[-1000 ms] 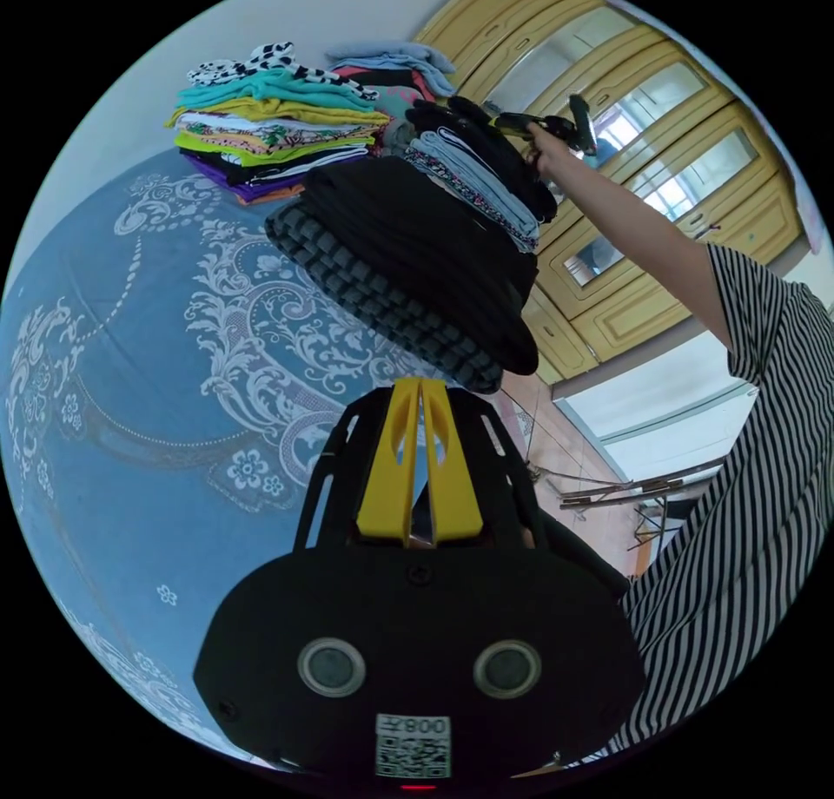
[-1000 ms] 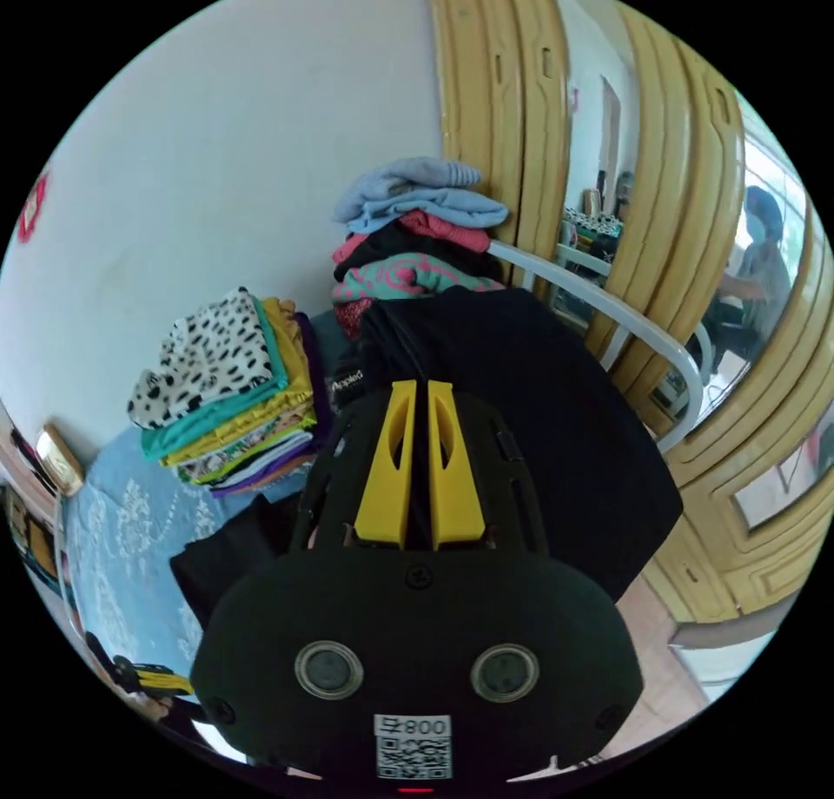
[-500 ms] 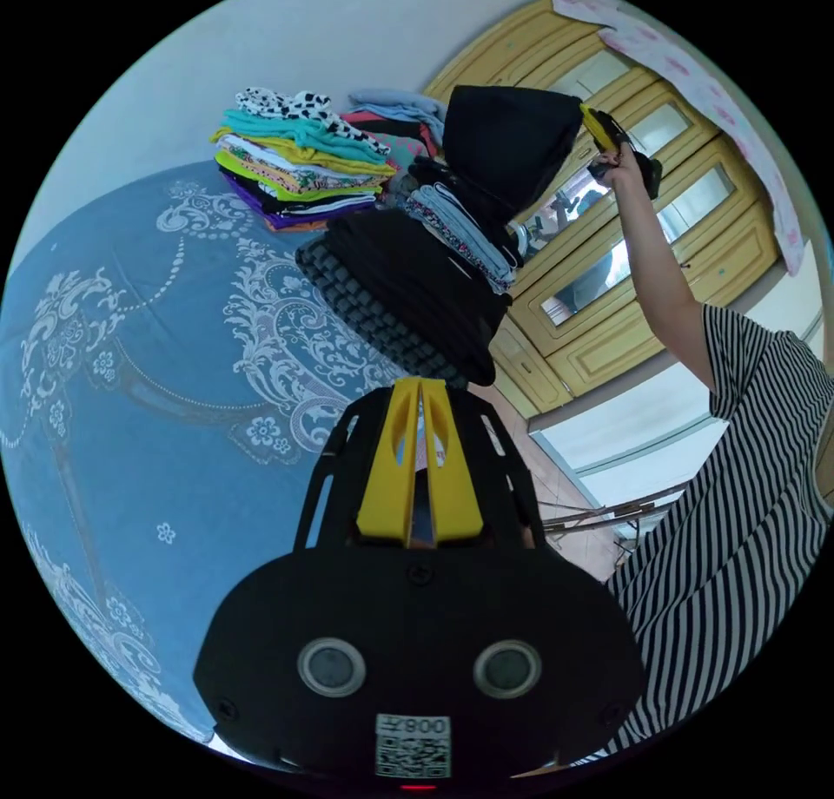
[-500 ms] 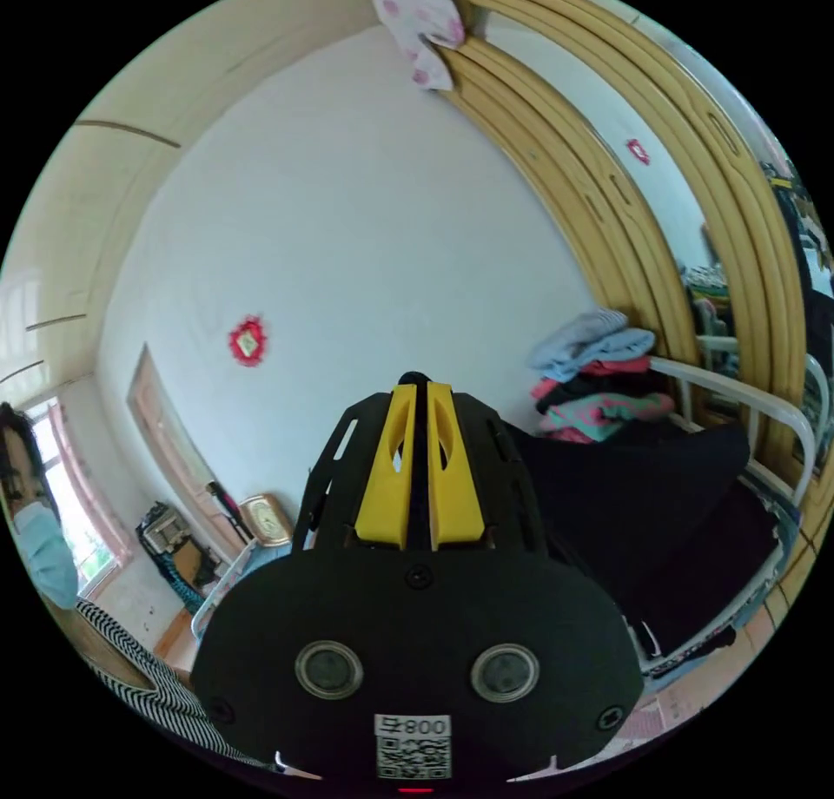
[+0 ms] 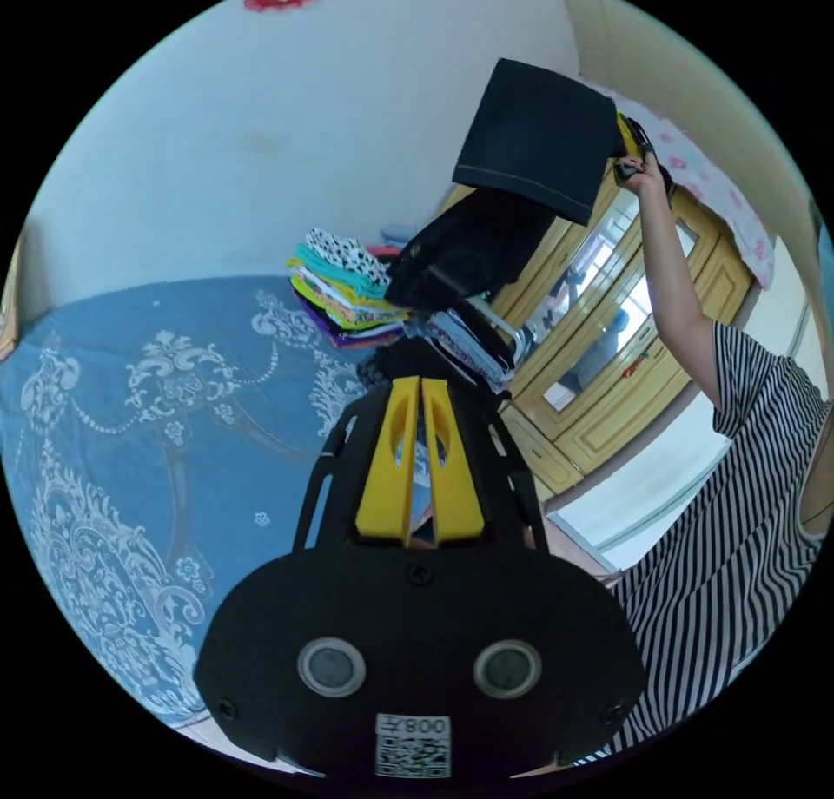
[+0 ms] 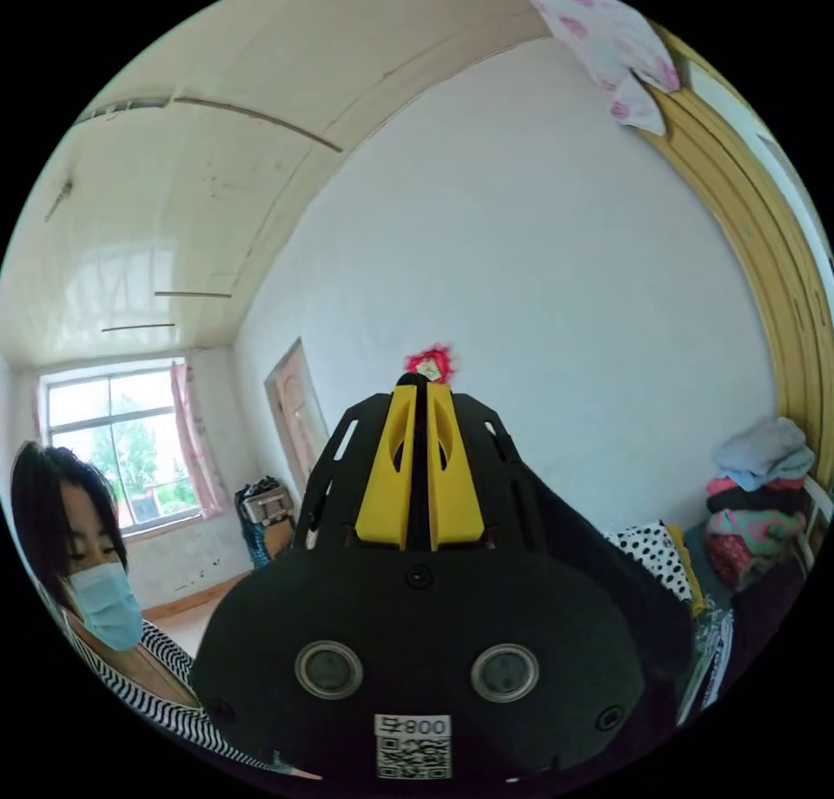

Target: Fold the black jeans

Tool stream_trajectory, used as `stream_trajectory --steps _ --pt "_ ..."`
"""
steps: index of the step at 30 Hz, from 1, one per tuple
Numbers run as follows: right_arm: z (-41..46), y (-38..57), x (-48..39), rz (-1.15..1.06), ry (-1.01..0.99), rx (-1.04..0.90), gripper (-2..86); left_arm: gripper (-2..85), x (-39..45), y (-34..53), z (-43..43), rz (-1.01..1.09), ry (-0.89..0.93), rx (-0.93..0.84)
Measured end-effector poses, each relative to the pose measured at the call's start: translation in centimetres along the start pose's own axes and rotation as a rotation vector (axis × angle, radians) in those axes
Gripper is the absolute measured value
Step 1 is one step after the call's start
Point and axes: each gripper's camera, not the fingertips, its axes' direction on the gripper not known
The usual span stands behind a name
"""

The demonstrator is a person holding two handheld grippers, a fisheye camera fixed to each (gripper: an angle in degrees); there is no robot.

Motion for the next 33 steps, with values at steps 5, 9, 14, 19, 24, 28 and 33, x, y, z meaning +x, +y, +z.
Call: stream_trajectory --steps 5,9,14,19,24,28,33 --pt "3.4 -4.8 -5.8 0.036 -0.139 -0.068 1.5 11.1 1.1 -0.2 -13.1 0.040 -0.095 0.161" --pt "6.8 -4.8 -8.0 0.133 -0.281 -0.162 1.5 12.5 2.4 1.8 -21.0 0.069 -0.234 0.172" --pt "12.2 -3.1 -11.9 0.264 -0.509 -0.310 1.5 11.3 2.5 8.2 -32.0 -0.065 -0.581 0.132" --pt "16.3 -3.7 -17.3 0.281 -0.619 -0.432 1.4 11.5 0.3 13.0 -40.3 -0.217 -0.618 0.210" --pt "19.6 -7.1 -24.2 0.184 -0.645 -0.533 1.4 10.9 -3.5 13.0 -41.6 -0.264 -0.308 0.149" --pt "21.1 -10.9 -28.5 0.119 -0.618 -0.555 1.5 10.5 -3.2 11.6 -41.6 -0.230 -0.214 0.115" --pt "22.7 -15.1 -31.0 0.134 -0.590 -0.530 1.5 9.9 -1.8 10.0 -42.7 -0.160 -0.156 0.072"
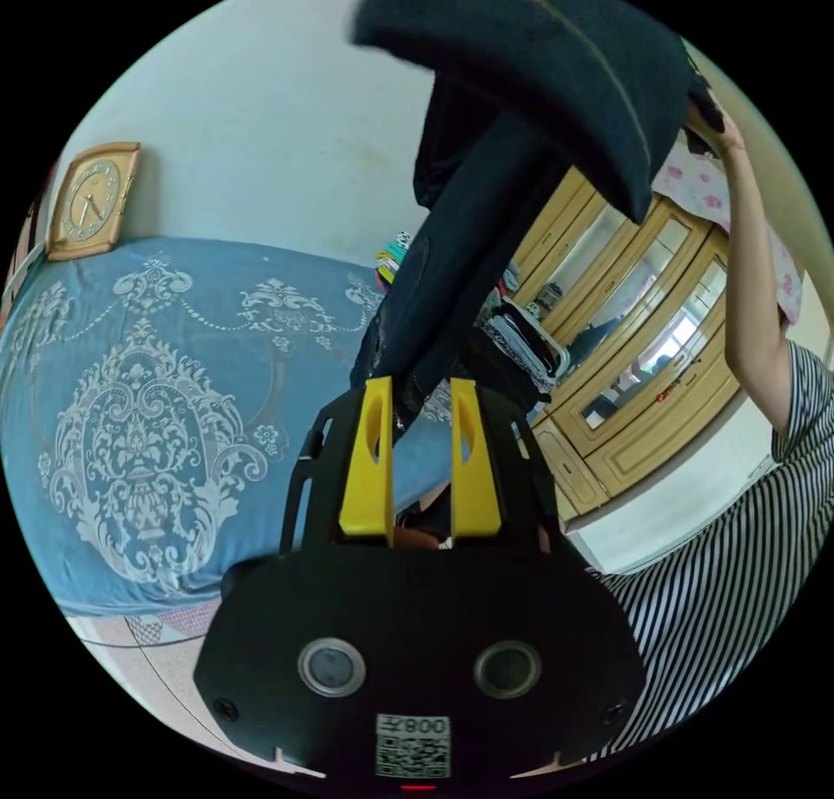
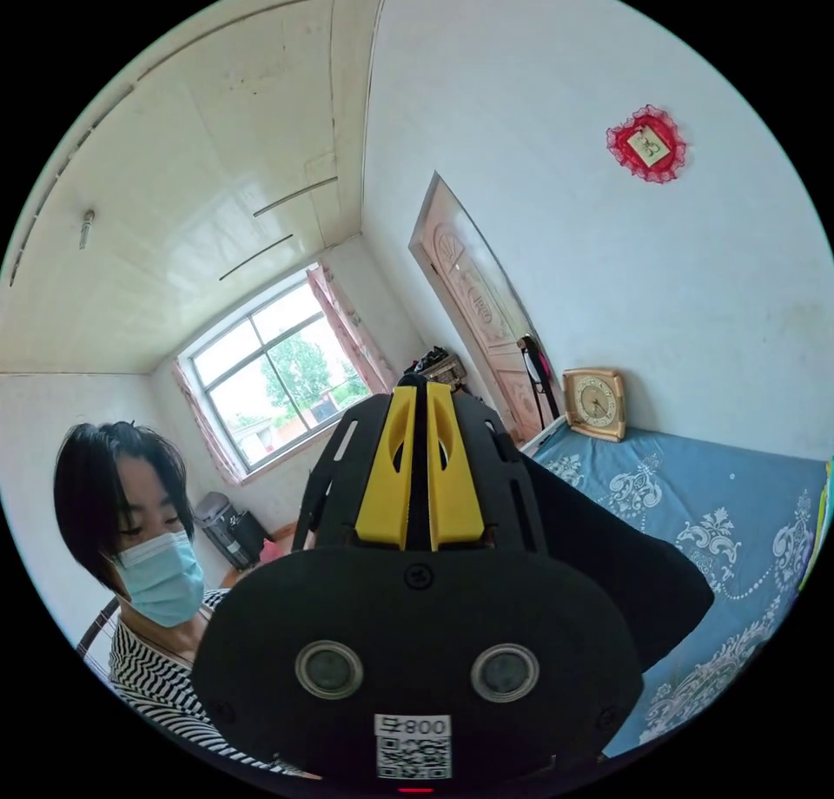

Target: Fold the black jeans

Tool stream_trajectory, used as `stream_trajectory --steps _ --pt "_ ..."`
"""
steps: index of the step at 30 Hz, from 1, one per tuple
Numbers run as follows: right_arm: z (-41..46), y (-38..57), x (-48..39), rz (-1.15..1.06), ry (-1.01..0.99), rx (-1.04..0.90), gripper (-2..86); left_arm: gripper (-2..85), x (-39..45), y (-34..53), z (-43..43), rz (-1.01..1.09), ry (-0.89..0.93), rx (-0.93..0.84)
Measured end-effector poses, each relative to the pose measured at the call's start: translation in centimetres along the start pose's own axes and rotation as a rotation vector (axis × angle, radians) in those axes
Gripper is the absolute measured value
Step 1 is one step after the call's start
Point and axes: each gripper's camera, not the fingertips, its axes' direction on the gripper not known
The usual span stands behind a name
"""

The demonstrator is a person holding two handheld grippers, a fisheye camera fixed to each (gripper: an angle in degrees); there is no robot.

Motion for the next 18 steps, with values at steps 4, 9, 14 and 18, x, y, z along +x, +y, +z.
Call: stream_trajectory --steps 4,9,14,18 --pt "0.9 -3.4 -1.9 0.013 0.028 0.003 1.6 8.3 0.2 -0.6 -2.4 0.006 0.007 -0.017" --pt "1.8 -6.9 -3.8 0.022 0.044 0.011 1.5 2.6 -1.0 0.3 -7.5 -0.046 -0.064 0.012" --pt "3.0 -10.5 -5.7 0.043 0.047 0.028 1.5 0.4 -3.7 1.7 -16.4 -0.107 -0.182 0.089" --pt "4.9 -13.3 -7.1 0.041 0.059 0.016 1.5 0.1 -6.0 2.0 -23.4 -0.138 -0.273 0.153"
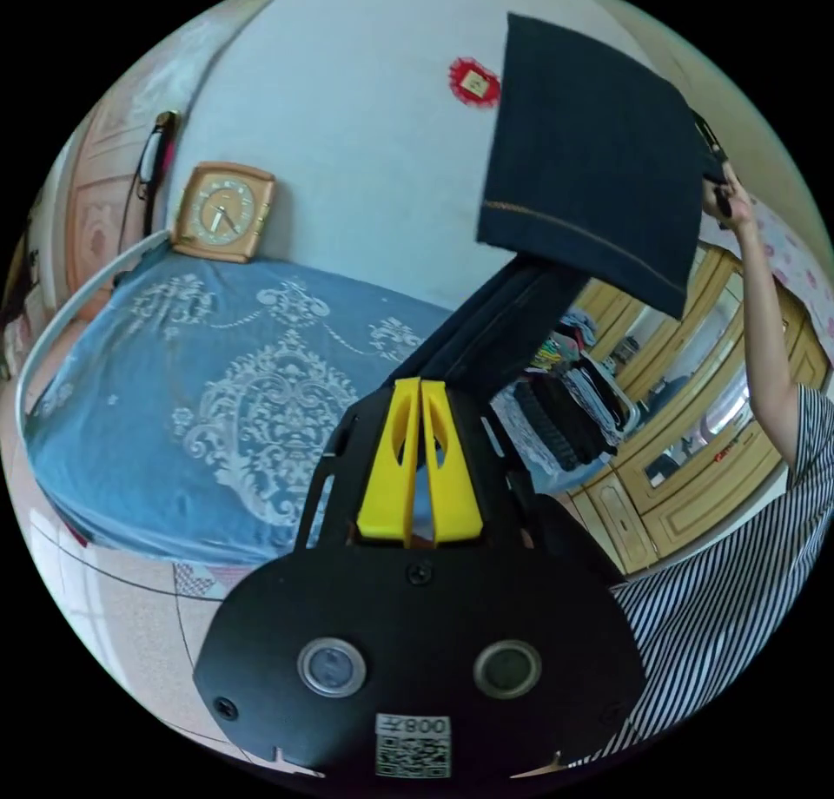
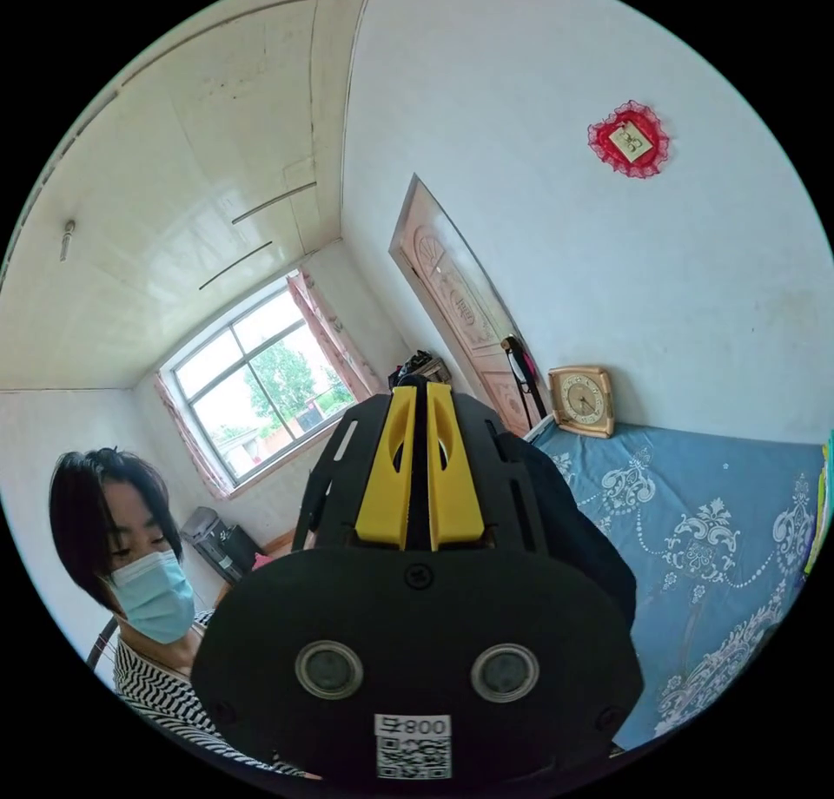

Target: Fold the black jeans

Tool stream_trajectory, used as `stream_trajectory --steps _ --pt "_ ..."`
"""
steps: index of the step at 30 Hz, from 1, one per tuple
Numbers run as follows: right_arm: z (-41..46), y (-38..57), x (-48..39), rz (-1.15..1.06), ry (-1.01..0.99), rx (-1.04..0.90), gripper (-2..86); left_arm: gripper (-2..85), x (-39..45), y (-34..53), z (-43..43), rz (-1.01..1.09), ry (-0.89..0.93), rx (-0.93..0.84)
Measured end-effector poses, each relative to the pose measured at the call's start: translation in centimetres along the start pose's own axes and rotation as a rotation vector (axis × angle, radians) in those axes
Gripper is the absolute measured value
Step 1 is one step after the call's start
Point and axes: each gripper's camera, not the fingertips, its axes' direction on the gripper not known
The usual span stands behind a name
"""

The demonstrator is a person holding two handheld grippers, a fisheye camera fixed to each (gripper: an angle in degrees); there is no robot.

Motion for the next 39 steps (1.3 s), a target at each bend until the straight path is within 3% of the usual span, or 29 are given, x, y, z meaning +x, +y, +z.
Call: stream_trajectory --steps 7,11,15,17,24,33,39 --pt "6.2 -5.6 -3.3 0.021 -0.047 -0.012 1.5 0.7 -6.5 -4.8 -13.7 -0.040 -0.237 0.257" --pt "10.0 -8.8 -5.8 0.017 -0.122 -0.006 1.5 3.3 -7.6 -6.2 -17.4 0.056 -0.080 0.316" --pt "13.4 -11.0 -8.8 -0.041 -0.125 -0.046 1.5 11.3 -8.1 -5.6 -15.5 0.123 -0.010 0.251" --pt "15.5 -12.1 -10.2 -0.057 -0.126 -0.063 1.6 12.5 -8.8 -4.8 -12.9 0.109 0.140 0.178" --pt "20.4 -14.1 -11.4 -0.052 -0.118 -0.088 1.6 6.9 -7.8 -3.4 -6.6 0.089 0.206 0.085" --pt "25.7 -17.0 -7.4 0.019 -0.046 -0.091 1.6 3.2 -12.4 -4.2 -6.6 0.029 0.004 0.044" --pt "29.2 -19.0 -3.4 0.059 -0.054 -0.056 1.5 2.6 -16.8 -9.2 -10.8 0.069 -0.297 0.037"
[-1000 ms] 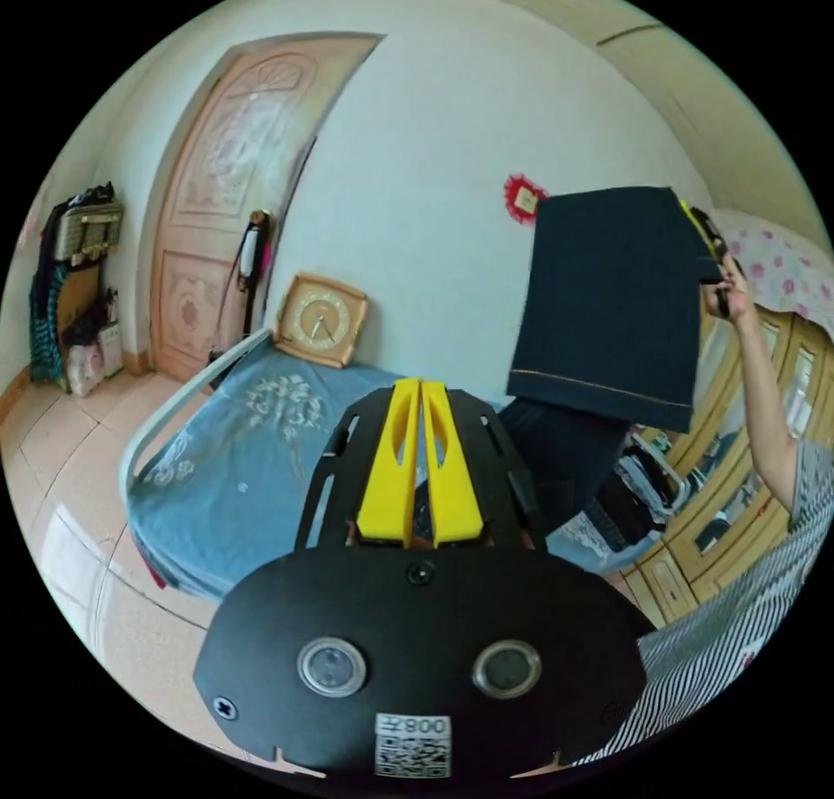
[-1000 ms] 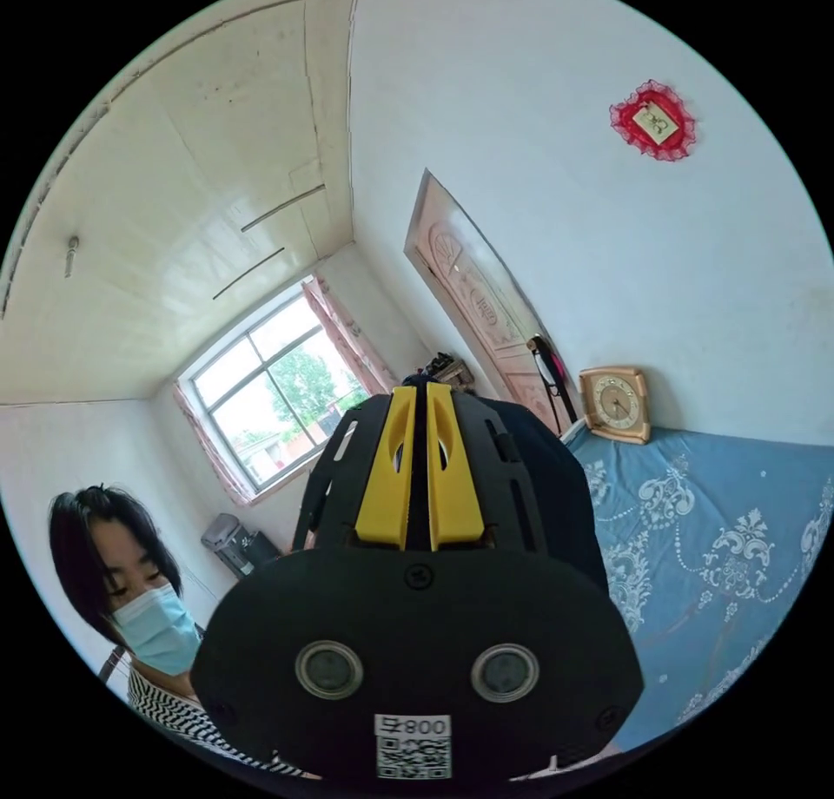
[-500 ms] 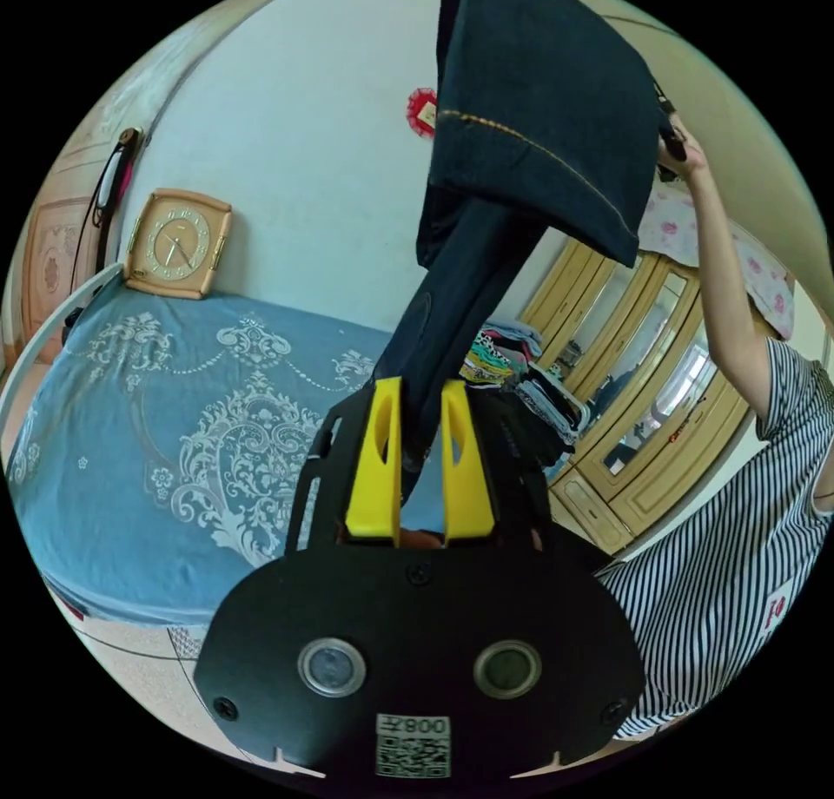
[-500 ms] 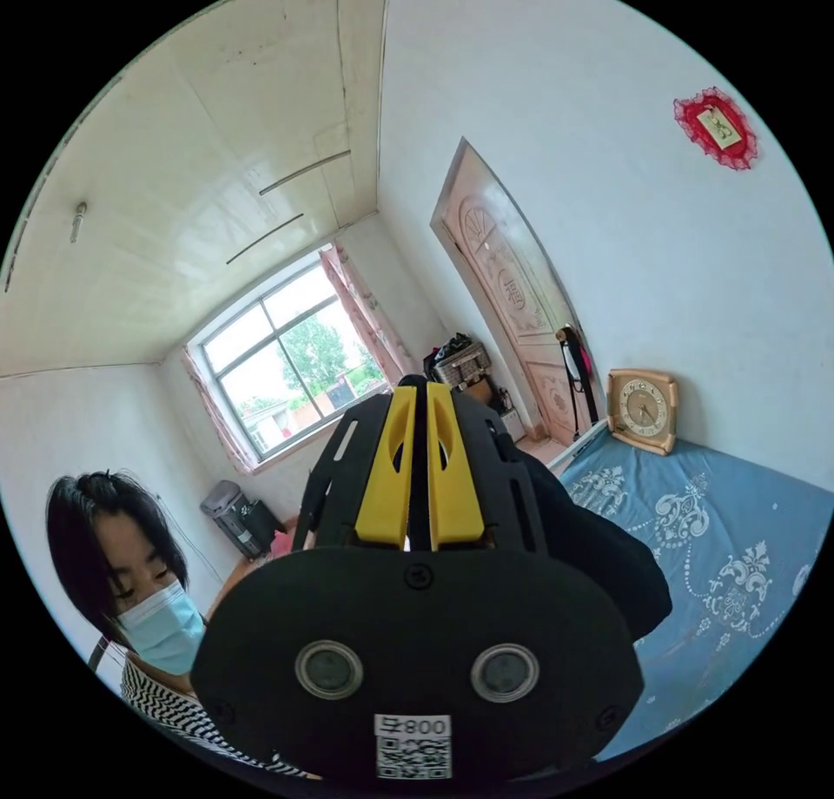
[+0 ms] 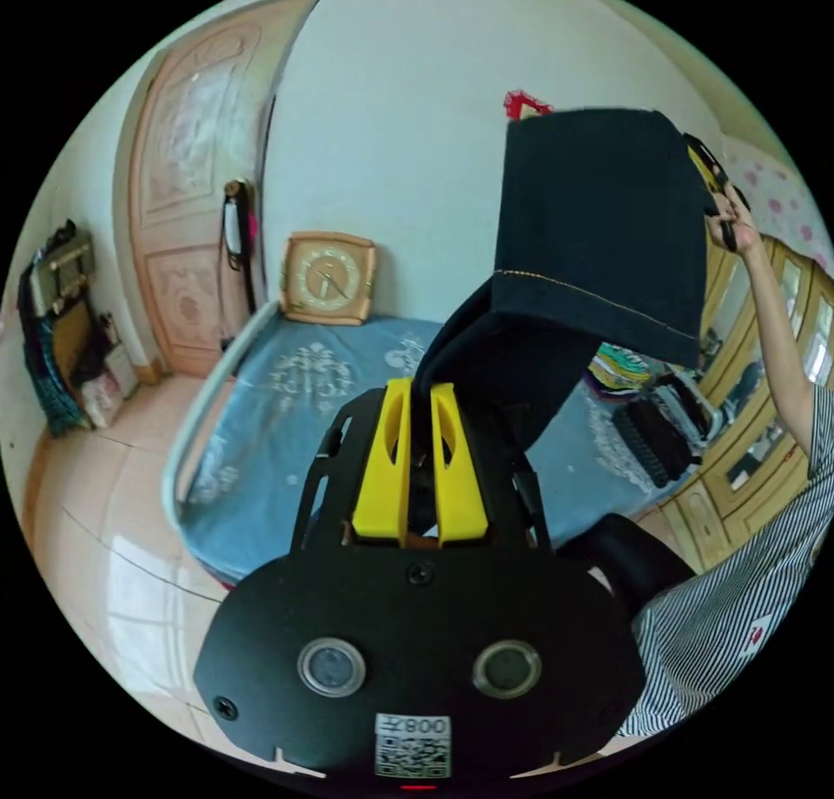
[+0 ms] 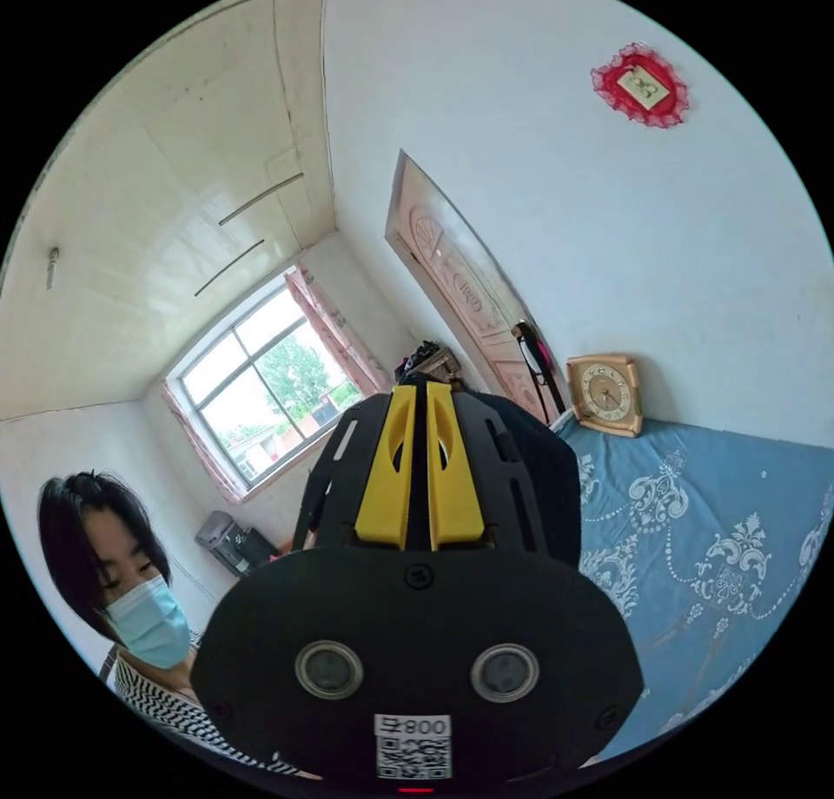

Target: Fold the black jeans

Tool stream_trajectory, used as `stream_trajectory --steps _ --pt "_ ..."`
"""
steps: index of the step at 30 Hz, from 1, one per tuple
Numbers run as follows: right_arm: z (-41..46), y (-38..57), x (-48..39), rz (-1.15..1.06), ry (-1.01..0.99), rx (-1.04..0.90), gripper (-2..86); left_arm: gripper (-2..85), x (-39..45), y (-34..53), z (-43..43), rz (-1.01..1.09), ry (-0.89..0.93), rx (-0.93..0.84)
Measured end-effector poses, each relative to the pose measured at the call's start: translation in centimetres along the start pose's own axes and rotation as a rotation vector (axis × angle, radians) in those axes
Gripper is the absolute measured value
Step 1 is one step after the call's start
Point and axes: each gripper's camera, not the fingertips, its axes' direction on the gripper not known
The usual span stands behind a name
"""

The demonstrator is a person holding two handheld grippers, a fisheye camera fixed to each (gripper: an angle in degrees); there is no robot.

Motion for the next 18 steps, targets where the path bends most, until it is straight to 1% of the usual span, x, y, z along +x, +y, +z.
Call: stream_trajectory --steps 2,3,6,8,9,10,11,12,13,14,15,16,17,18 --pt "-0.1 0.1 1.9 -0.001 0.002 0.030 1.5 2.8 -0.7 -2.1 -1.1 0.058 -0.099 0.024" --pt "-0.3 0.4 2.6 0.008 0.009 0.037 1.4 2.9 -0.8 -2.6 -1.2 0.082 -0.115 0.019" --pt "-1.6 3.9 7.3 0.105 0.081 0.060 1.4 4.0 0.4 -4.0 0.6 0.237 -0.179 -0.050" --pt "-2.6 9.7 13.0 0.292 0.185 0.040 1.1 5.4 1.5 -2.7 5.6 0.311 -0.136 -0.163" --pt "-2.7 11.6 14.6 0.351 0.216 0.017 0.9 5.6 1.7 -1.9 7.4 0.323 -0.117 -0.205" --pt "-3.1 15.7 17.9 0.470 0.315 -0.052 0.6 6.0 1.9 0.3 11.6 0.333 -0.075 -0.313" --pt "-3.9 20.5 20.9 0.632 0.410 -0.064 0.4 5.6 1.9 3.0 16.4 0.305 -0.028 -0.449" --pt "-4.5 22.9 22.2 0.721 0.429 -0.047 0.3 5.4 1.8 4.6 18.8 0.278 -0.010 -0.526" --pt "-5.6 27.3 23.9 0.860 0.429 -0.032 0.2 4.1 1.5 7.6 22.7 0.234 0.031 -0.658" --pt "-6.5 30.7 24.3 0.973 0.482 0.009 0.1 3.1 1.1 10.1 25.1 0.171 0.064 -0.729" --pt "-6.7 31.7 24.1 0.993 0.497 0.034 0.1 2.7 0.8 10.9 25.8 0.136 0.084 -0.742" --pt "-6.1 32.6 23.3 0.984 0.506 0.047 0.1 2.3 0.1 12.2 26.6 0.074 0.143 -0.737" --pt "-4.4 32.3 22.7 0.957 0.533 -0.013 0.2 2.1 -0.6 13.0 26.9 0.015 0.208 -0.708" --pt "-3.3 31.8 22.6 0.930 0.546 -0.057 0.2 2.2 -1.1 13.3 27.0 -0.018 0.235 -0.690"
